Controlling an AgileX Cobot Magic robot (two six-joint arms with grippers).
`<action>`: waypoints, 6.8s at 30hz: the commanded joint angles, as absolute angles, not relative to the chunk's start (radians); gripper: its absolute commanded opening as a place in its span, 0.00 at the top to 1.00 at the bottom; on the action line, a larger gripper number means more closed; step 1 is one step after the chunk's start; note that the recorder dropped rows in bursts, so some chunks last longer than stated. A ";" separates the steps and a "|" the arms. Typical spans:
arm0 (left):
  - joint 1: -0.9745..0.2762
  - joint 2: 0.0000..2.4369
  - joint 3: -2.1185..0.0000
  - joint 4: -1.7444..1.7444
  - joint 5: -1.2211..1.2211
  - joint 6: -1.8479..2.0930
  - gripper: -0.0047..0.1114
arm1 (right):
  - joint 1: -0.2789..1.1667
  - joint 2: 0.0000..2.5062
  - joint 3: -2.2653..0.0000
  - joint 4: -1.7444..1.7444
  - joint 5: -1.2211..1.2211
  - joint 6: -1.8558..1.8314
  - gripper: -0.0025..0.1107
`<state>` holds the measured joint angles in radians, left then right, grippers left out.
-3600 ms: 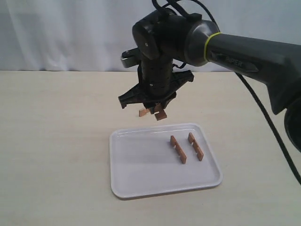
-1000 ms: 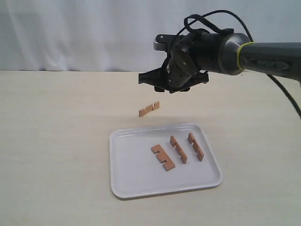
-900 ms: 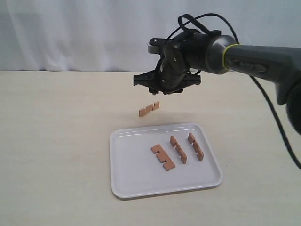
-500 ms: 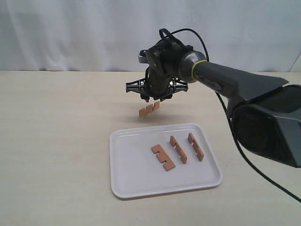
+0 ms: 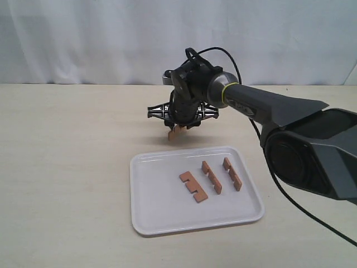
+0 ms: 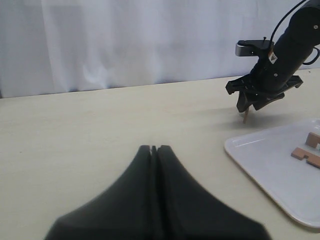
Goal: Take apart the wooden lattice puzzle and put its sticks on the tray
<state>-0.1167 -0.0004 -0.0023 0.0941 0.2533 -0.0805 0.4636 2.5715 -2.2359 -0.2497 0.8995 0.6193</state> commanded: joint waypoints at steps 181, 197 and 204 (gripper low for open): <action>-0.118 0.000 0.000 0.093 0.242 -0.084 0.96 | 0.480 0.436 -0.010 -0.536 0.026 0.458 0.94; -0.118 0.000 0.000 0.093 0.245 -0.084 0.96 | 0.153 0.000 0.000 -0.478 0.275 0.475 0.94; -0.118 0.000 0.000 0.093 0.245 -0.084 0.96 | 0.043 0.000 0.000 -0.478 0.263 0.490 0.94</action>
<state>-0.1167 -0.0004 -0.0023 0.0941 0.2533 -0.0805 0.0804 0.0065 -0.0025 -0.4821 0.2722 0.4836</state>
